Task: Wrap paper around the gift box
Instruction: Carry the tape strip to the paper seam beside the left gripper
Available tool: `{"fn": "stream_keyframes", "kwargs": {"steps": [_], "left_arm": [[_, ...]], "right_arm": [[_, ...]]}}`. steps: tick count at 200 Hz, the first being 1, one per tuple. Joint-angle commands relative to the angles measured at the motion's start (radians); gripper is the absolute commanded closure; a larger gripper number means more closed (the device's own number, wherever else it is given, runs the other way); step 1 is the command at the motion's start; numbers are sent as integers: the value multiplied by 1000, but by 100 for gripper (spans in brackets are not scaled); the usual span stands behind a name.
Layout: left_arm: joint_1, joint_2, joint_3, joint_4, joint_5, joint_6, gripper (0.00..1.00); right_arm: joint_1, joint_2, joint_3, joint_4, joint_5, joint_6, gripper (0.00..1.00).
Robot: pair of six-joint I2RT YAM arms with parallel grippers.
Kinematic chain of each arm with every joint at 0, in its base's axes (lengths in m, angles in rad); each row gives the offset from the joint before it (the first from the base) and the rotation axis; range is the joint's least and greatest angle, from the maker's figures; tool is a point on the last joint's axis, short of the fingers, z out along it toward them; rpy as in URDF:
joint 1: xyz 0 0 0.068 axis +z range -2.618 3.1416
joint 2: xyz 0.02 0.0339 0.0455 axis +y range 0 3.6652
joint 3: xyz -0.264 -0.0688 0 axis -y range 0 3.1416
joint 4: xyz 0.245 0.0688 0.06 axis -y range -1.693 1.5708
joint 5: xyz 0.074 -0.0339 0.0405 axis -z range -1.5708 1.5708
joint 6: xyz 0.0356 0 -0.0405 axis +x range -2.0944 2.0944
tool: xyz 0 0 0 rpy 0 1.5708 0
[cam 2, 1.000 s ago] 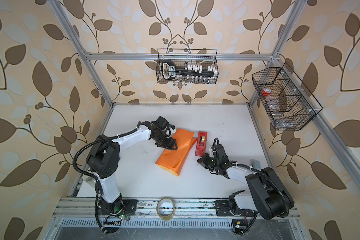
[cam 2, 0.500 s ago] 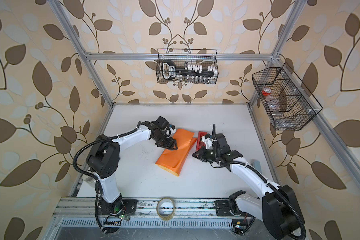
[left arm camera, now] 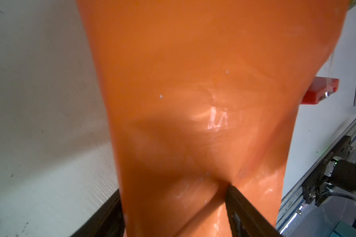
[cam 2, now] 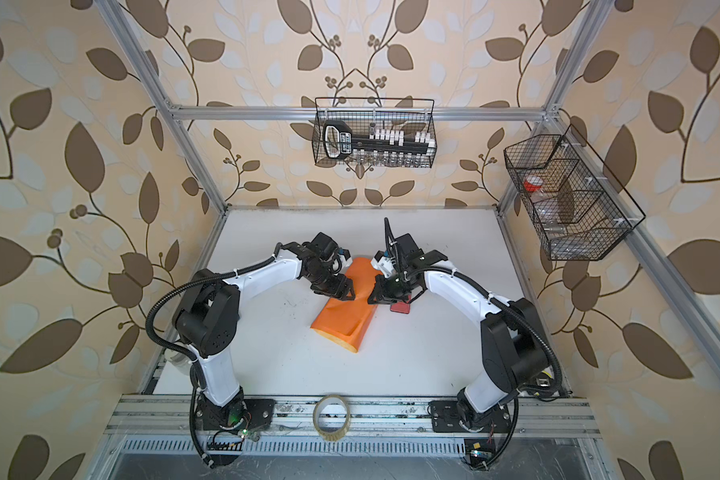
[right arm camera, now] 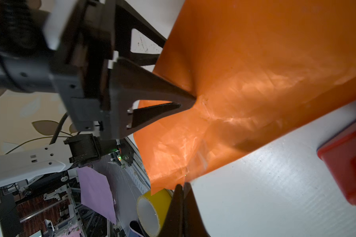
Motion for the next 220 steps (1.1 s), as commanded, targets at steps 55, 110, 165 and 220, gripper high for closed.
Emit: {"fn": "stream_keyframes", "kwargs": {"steps": [55,110,165,220], "left_arm": [[-10,10,6,-55,-38,24,25],[-11,10,-1,-51,-35,24,25],[-12,24,5,-50,-29,20,25],[-12,23,5,-51,-30,17,25]], "right_arm": [[41,159,172,-167,86,-101,100],[42,209,180,-180,117,-105,100],[43,270,219,-208,171,-104,100],[42,270,261,-275,240,-103,100]]}}
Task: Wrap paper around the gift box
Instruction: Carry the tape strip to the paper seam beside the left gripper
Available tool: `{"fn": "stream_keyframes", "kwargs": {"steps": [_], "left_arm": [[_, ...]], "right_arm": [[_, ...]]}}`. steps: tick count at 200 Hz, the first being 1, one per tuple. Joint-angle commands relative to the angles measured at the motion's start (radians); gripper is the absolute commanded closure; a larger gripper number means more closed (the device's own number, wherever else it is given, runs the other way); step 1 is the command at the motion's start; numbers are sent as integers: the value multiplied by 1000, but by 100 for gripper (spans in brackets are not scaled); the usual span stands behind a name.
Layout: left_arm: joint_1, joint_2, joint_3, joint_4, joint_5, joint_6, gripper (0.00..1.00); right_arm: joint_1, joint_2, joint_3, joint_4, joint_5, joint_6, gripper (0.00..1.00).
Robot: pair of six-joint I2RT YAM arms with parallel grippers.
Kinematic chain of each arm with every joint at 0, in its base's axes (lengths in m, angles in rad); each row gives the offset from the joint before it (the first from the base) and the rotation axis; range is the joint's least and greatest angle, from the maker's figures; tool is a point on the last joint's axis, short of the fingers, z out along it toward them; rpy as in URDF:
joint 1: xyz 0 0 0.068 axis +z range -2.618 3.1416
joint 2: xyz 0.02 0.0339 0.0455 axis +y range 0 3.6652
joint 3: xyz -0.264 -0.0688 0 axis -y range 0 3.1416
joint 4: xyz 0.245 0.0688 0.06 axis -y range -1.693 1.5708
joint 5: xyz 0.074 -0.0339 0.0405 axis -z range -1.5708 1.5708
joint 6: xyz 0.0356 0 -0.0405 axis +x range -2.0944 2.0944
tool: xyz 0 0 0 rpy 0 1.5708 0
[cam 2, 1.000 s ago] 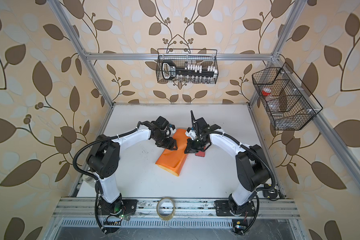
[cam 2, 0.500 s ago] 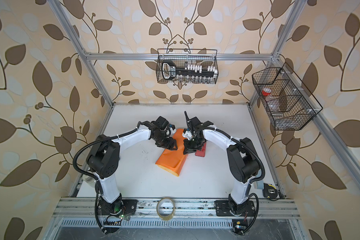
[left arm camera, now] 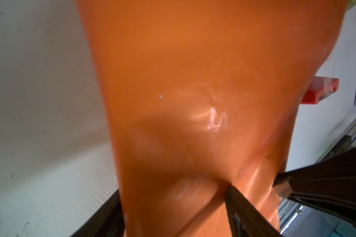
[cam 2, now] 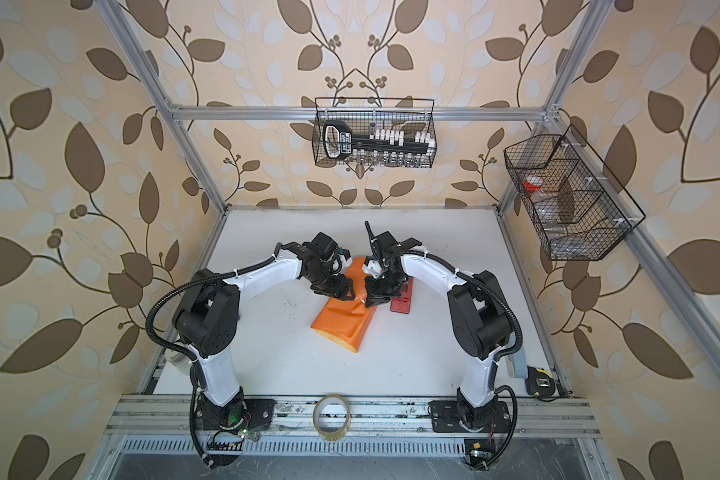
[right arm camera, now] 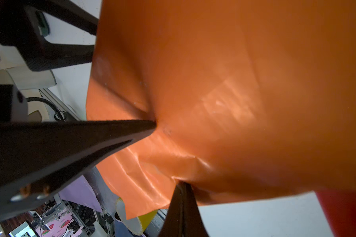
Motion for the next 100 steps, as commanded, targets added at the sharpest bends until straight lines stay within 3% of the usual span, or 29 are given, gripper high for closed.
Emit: {"fn": "stream_keyframes", "kwargs": {"steps": [1,62,100], "left_arm": [[-12,23,5,-52,-30,16,25],[-11,23,4,-53,-31,16,25],[-10,25,5,-53,-28,16,25]], "right_arm": [[-3,33,34,-73,115,-26,100],[6,22,84,-91,123,5,87],[10,38,80,-83,124,10,86]]}}
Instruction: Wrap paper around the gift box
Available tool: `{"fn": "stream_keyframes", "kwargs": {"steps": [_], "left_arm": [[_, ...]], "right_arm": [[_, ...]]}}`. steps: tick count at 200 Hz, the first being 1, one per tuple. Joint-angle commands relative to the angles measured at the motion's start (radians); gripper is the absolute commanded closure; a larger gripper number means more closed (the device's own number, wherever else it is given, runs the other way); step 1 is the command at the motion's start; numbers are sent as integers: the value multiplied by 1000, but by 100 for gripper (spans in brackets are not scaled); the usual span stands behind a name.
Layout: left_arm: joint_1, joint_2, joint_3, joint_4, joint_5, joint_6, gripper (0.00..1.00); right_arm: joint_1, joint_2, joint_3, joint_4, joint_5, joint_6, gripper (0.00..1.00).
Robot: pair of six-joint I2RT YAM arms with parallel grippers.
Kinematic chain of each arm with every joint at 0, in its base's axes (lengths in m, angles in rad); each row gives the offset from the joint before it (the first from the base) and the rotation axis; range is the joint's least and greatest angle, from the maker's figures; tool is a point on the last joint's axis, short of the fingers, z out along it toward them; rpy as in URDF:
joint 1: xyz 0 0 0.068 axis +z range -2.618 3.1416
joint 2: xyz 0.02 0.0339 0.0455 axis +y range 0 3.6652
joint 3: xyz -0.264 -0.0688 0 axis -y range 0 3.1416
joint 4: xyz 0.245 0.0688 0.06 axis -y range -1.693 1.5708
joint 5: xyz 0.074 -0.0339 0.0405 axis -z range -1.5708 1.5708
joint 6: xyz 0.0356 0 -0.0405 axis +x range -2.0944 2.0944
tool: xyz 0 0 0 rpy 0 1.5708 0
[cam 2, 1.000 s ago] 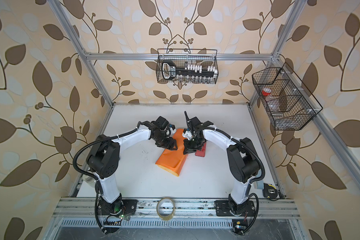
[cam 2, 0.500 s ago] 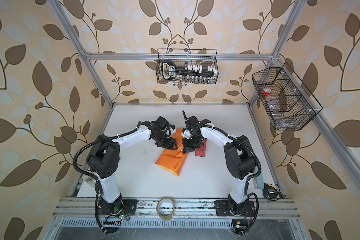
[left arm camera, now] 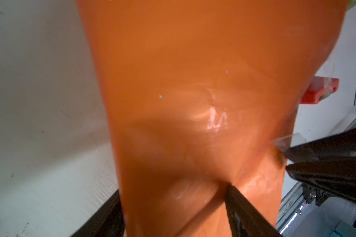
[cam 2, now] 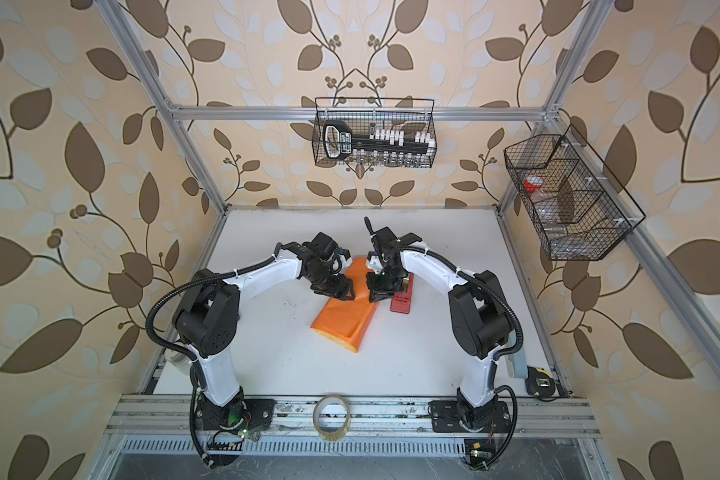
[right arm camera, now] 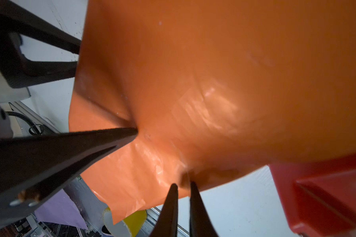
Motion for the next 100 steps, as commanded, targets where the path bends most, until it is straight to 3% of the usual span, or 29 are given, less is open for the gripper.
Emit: {"fn": "stream_keyframes", "kwargs": {"steps": [1,61,100], "left_arm": [[-11,24,5,-52,-28,16,25],[-10,23,2,-49,-33,18,25],[-10,27,1,-47,-32,16,25]], "right_arm": [[9,30,19,-26,18,0,86],[10,64,40,-27,24,0,81],[16,15,61,-70,-17,-20,95]]}}
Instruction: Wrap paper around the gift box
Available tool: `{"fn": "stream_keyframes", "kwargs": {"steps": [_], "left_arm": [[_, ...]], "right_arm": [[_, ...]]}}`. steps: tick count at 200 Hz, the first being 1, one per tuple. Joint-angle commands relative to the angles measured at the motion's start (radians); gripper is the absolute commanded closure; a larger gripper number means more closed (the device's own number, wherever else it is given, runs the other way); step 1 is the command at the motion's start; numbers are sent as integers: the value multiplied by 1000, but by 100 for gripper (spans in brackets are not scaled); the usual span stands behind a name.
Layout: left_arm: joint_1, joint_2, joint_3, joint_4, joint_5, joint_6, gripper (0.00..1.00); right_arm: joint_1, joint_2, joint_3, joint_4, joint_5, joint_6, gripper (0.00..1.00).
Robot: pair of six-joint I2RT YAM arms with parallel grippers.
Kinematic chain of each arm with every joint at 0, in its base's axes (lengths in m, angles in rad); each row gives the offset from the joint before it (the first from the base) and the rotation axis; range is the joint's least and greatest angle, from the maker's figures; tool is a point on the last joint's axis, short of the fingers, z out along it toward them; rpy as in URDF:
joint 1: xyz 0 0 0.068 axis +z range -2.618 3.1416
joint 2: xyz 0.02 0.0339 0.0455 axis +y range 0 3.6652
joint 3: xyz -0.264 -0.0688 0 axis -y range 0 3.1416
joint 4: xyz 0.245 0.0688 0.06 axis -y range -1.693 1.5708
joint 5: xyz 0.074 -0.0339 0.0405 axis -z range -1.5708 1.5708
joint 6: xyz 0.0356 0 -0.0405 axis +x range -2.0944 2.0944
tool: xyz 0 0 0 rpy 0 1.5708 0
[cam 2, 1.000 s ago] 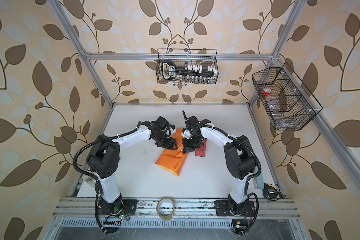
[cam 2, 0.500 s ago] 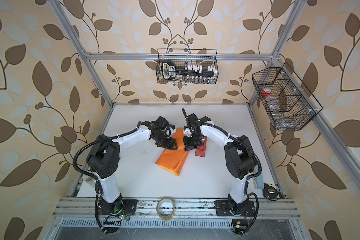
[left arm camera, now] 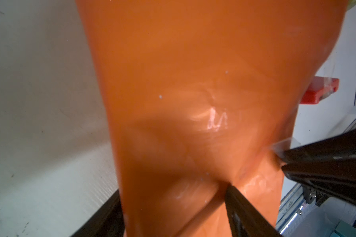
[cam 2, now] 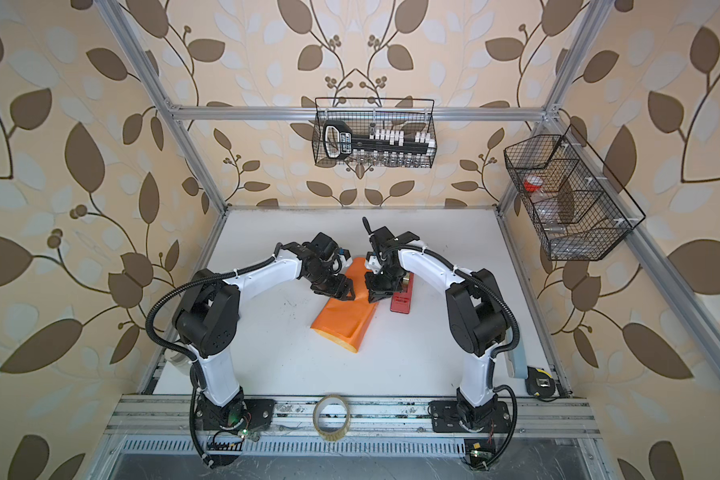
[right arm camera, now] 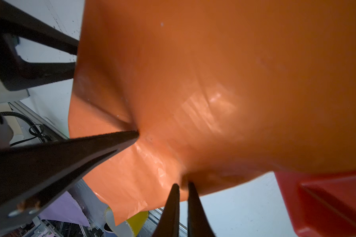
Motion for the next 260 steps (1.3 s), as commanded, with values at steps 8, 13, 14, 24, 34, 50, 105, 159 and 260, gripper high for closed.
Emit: {"fn": "stream_keyframes", "kwargs": {"steps": [8,13,14,24,34,50,105,159,260], "left_arm": [[-11,27,-1,-47,-32,16,25],[-12,27,0,-47,-32,16,25],[-13,28,0,-47,-32,16,25],[-12,27,-1,-48,-32,16,25],[-13,27,0,-47,-32,16,25],[-13,27,1,-47,-31,17,25],[-13,26,1,-47,-34,19,25],[-13,23,-2,-47,-38,21,25],[-12,22,1,-47,-35,19,25]], "right_arm": [[9,-22,28,-51,-29,-24,98],[9,-28,27,-59,-38,-28,100],[9,-29,27,-60,-40,-29,100],[11,-44,25,-72,-53,-35,100],[14,-55,23,-78,-58,-41,100],[17,-59,15,-82,-71,-45,100],[4,43,47,-153,-219,51,100],[14,100,122,-210,-148,5,100],[19,182,176,-253,-51,-4,100]]}}
